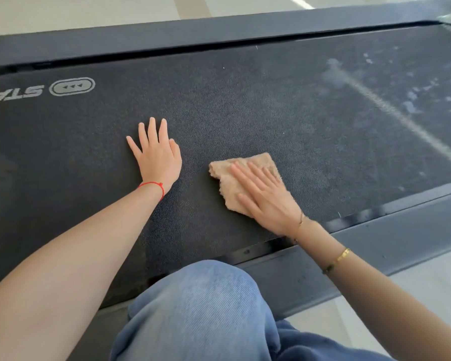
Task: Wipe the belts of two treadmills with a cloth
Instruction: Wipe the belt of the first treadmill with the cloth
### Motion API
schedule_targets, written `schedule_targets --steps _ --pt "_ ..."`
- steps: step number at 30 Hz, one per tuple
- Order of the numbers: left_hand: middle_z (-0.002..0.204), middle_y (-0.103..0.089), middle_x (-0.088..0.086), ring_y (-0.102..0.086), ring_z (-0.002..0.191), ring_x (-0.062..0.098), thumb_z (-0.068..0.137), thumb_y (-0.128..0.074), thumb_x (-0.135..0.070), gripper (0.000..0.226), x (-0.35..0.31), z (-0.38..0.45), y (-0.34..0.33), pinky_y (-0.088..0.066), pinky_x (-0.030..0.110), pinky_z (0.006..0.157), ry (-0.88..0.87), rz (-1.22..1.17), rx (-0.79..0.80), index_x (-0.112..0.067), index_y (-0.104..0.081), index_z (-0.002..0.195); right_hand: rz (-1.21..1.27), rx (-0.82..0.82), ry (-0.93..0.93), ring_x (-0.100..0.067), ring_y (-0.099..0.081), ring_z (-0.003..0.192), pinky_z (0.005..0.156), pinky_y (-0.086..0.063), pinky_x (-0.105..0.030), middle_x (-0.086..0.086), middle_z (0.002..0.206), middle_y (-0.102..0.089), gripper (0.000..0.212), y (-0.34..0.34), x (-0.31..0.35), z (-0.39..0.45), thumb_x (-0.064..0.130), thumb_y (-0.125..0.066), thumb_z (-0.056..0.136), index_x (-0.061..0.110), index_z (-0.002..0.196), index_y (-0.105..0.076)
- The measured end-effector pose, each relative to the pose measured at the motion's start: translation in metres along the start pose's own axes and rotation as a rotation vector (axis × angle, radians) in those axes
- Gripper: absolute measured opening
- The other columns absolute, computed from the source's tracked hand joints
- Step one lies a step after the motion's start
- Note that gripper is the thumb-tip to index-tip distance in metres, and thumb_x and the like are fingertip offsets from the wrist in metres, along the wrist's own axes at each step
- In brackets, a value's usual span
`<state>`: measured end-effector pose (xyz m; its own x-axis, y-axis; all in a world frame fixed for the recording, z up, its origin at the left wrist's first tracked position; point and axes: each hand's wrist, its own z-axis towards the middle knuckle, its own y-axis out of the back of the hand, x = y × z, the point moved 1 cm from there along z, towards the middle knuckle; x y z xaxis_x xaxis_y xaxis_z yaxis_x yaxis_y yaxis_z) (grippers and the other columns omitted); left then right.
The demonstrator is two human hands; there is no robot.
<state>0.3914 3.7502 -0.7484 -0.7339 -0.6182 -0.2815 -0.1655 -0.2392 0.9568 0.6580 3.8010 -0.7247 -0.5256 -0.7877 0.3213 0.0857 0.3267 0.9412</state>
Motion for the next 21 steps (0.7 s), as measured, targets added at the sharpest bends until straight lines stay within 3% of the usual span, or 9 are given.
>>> schedule_targets --steps 5,9,15,21 --pt "0.165 -0.020 0.009 -0.011 0.153 0.031 0.104 -0.032 -0.026 0.054 0.002 -0.001 -0.004 -0.004 0.061 0.121 -0.008 0.018 -0.023 -0.017 -0.026 0.157 -0.047 -0.026 -0.172 -0.018 0.000 0.153 0.124 0.001 -0.042 0.016 0.164 -0.004 0.058 0.022 -0.041 0.032 0.051 -0.027 0.103 0.038 0.156 -0.006" --pt "0.164 -0.023 0.009 -0.014 0.152 0.032 0.102 -0.034 -0.026 0.054 0.001 0.000 -0.007 -0.005 0.062 0.121 0.007 0.017 -0.046 -0.017 -0.029 0.155 -0.043 0.010 -0.116 -0.019 0.007 0.152 0.123 0.007 -0.044 0.016 0.164 0.001 0.073 0.018 -0.035 0.028 0.068 -0.029 0.095 0.041 0.156 0.000" --pt "0.163 -0.025 0.009 -0.015 0.152 0.032 0.101 -0.034 -0.026 0.055 0.000 0.001 -0.007 -0.007 0.062 0.120 0.007 0.029 -0.046 -0.018 -0.030 0.155 -0.113 0.014 -0.097 -0.021 0.007 0.152 0.123 0.005 -0.047 0.013 0.165 0.001 0.086 0.017 -0.037 0.028 0.072 -0.039 0.089 0.037 0.157 -0.001" --pt "0.163 -0.024 0.009 -0.015 0.152 0.033 0.101 -0.033 -0.027 0.055 0.001 0.001 -0.007 -0.007 0.063 0.120 0.001 0.042 -0.044 -0.018 -0.029 0.155 -0.168 0.000 -0.098 -0.026 0.000 0.153 0.122 -0.002 -0.051 0.009 0.165 -0.007 0.064 0.015 -0.036 0.030 0.056 -0.021 0.099 0.032 0.157 -0.011"
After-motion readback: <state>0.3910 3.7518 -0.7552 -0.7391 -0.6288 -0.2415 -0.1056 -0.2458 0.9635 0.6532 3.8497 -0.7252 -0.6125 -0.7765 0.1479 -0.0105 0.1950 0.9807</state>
